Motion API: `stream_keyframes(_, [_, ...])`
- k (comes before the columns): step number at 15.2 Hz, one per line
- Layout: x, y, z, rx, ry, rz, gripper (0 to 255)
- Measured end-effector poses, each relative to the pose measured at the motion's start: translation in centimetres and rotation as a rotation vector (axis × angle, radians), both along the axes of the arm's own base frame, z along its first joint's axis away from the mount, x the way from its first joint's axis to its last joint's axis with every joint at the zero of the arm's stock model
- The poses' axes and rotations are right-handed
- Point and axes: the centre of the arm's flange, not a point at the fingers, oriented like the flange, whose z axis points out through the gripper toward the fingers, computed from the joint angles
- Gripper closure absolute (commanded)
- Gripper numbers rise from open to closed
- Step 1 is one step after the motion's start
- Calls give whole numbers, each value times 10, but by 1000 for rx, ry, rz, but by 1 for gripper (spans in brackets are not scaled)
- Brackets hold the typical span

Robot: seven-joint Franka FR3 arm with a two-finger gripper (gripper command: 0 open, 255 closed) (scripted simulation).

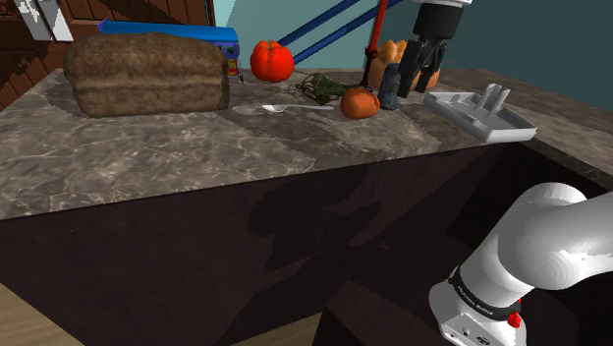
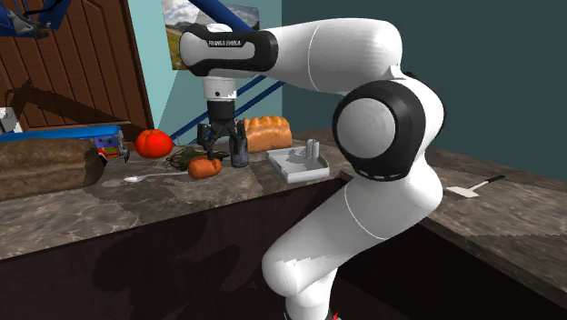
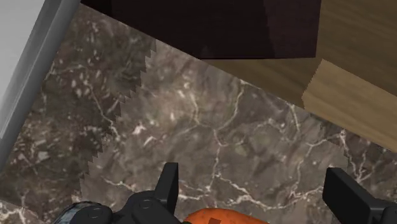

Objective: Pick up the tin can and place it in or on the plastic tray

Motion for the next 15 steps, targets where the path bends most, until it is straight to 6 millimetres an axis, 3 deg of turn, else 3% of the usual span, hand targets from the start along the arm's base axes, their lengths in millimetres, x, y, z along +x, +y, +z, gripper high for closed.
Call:
stream_keyframes(12, [91,-133,23,21,21,-67,0])
stream_keyframes(15, [106,-154,23,24,25,-78,0])
